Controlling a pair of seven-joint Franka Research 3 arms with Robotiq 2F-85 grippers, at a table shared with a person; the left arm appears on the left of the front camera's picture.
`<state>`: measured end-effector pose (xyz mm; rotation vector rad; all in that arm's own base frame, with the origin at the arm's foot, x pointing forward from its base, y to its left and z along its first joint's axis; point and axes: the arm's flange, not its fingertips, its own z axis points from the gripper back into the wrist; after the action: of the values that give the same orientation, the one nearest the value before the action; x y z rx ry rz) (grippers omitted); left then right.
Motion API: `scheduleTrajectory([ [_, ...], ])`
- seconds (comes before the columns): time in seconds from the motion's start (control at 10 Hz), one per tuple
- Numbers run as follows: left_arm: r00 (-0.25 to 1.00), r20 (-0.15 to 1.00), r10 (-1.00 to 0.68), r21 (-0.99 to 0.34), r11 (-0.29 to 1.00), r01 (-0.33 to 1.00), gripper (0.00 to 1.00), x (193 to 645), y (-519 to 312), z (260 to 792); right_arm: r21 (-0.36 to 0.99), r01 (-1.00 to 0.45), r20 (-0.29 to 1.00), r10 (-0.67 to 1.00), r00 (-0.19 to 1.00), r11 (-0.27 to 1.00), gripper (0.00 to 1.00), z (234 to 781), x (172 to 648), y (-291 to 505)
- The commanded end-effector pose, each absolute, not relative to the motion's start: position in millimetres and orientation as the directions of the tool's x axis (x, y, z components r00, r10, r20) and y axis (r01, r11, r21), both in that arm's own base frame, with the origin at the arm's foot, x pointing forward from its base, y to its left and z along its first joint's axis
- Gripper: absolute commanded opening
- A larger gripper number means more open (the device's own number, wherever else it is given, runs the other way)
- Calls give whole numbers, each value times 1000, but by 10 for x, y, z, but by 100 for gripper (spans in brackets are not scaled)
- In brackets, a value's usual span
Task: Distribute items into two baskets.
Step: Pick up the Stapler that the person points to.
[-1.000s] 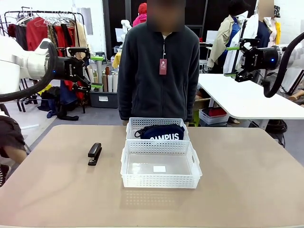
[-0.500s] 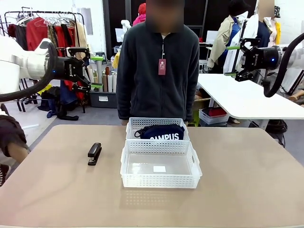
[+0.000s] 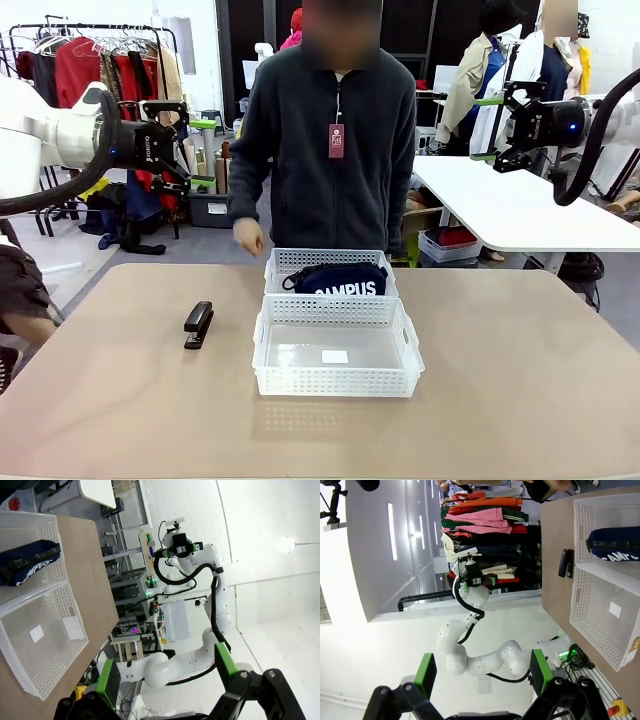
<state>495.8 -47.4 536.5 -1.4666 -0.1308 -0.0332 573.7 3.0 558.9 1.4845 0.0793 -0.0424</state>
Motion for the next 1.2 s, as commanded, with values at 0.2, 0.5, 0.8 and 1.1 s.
scheduleTrajectory([
  [0.2,992,113,60,-989,105,106,100,4955,-471,5387,994,84,-85,16,996,68,100,5628,5740,37],
  [0.5,992,113,60,-989,105,106,100,4955,-471,5387,994,84,-85,16,996,68,100,5628,5740,37],
  [0.8,992,113,60,-989,105,106,100,4955,-471,5387,994,84,-85,16,996,68,100,5628,5740,37],
  [1.1,992,113,60,-989,105,106,100,4955,-471,5387,994,84,-85,16,996,68,100,5628,5740,37],
])
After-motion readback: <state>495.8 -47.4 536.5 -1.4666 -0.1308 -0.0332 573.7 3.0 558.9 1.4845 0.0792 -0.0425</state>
